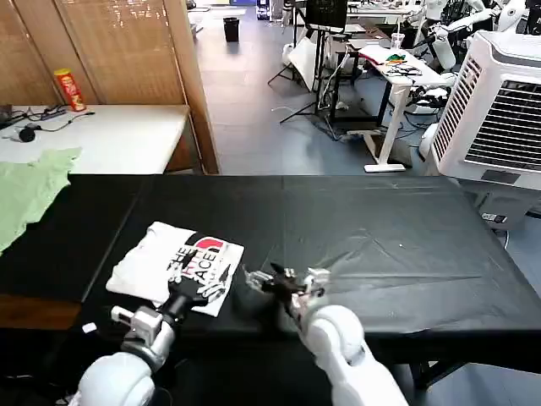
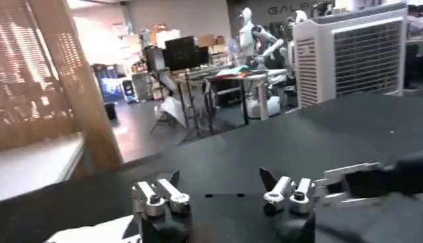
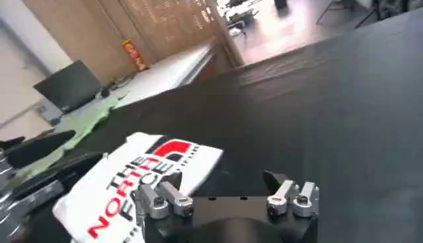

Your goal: Fold and organize the clothes.

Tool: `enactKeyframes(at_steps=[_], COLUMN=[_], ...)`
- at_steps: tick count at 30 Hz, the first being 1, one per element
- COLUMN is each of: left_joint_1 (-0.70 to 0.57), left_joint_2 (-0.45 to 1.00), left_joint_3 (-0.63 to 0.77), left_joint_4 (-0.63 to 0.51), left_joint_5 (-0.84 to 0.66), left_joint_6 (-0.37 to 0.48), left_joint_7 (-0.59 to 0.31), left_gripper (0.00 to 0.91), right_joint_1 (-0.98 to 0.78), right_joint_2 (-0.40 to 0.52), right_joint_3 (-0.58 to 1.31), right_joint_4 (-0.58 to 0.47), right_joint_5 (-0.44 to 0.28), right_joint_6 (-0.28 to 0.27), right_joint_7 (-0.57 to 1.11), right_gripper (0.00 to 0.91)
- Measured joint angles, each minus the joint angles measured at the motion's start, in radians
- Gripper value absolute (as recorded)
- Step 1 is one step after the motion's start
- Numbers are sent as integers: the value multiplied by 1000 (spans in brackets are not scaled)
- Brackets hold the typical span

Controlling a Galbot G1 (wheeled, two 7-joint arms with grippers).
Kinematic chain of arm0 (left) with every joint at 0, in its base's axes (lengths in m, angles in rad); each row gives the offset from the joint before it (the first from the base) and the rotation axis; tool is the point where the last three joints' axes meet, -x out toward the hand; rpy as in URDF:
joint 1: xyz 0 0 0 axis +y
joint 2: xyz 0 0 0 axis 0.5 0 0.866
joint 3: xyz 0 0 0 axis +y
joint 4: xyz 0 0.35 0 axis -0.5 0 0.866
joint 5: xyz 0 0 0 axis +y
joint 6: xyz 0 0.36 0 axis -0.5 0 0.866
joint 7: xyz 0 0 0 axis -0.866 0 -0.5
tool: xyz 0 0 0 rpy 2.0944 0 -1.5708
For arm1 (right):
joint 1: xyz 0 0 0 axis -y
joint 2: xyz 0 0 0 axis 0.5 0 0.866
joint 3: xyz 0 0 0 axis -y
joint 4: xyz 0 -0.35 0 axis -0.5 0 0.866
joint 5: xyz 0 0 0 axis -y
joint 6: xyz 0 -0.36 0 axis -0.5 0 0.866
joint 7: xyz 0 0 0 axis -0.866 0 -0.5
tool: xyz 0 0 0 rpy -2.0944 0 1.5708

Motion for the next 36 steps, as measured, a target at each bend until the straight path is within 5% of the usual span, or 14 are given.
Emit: enactKeyframes(at_steps=[3, 9, 14, 22, 30, 31, 33, 34, 36], left_joint_1=[23, 58, 68, 77, 90, 90, 88, 86, 85], left_joint_2=[-10, -23, -29, -39, -50, -50, -52, -54, -59], left_joint_3=[-21, -53, -72, -85, -97, -97, -97, -98, -99], left_joint_4=[-5, -14, -23, -26, -20, -17, -12, -9, -2], left_joint_5=[4, 1, -7, -10, -8, -8, -9, -10, -15], left_joint_6=[-3, -15, -23, -29, -49, -54, -63, -66, -70], left_joint_7=[-1, -23, -31, -32, -36, -42, -51, -55, -63], left_gripper=[878, 878, 878, 878, 878, 878, 878, 878, 878], right_joint_1=[45, 112, 145, 153, 189, 197, 210, 212, 213], right_joint_2=[38, 104, 128, 129, 57, 30, -19, -42, -86], right_joint_3=[-16, -40, -42, -36, 14, 24, 38, 43, 51], right_joint_4=[-71, -180, -235, -257, -222, -222, -221, -219, -212], right_joint_5=[8, -10, -20, -40, -166, -176, -199, -211, -239], right_joint_6=[4, 7, 8, 2, -63, -74, -88, -95, -91], right_joint_7=[5, 9, 29, 22, -63, -76, -97, -103, -112], right_gripper=[683, 507, 146, 0, 0, 10, 234, 878, 878])
